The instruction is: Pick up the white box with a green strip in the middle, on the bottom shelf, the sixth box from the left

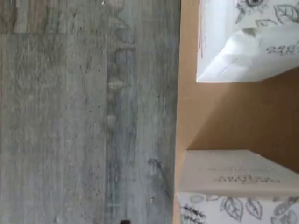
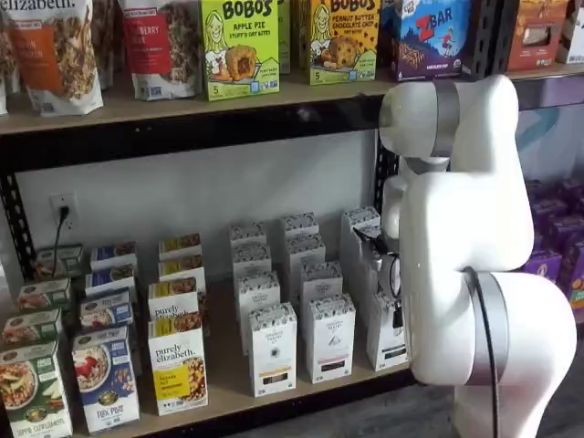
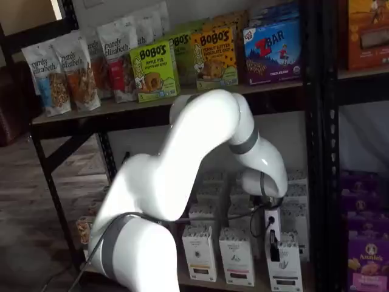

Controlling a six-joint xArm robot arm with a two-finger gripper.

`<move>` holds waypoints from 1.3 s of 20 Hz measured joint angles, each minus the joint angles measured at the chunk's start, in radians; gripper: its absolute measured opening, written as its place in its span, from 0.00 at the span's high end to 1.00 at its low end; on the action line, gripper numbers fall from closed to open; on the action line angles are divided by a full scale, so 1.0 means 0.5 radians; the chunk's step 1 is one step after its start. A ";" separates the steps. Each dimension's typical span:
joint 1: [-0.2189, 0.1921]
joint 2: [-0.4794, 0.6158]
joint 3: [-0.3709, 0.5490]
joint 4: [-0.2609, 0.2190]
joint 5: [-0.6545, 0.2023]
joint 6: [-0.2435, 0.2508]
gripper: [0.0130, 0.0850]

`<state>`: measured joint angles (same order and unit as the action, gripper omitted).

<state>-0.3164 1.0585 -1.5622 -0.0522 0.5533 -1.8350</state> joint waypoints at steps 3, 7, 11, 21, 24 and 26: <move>-0.002 0.000 0.029 0.060 -0.066 -0.054 0.00; -0.003 -0.003 0.057 0.134 -0.130 -0.121 0.06; -0.002 -0.007 0.066 0.193 -0.143 -0.173 0.22; 0.002 -0.023 0.098 0.259 -0.178 -0.228 0.39; 0.005 -0.037 0.126 0.295 -0.211 -0.259 0.44; 0.008 -0.049 0.157 0.300 -0.259 -0.262 0.44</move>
<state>-0.3125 1.0341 -1.4837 0.0976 0.4236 -1.9657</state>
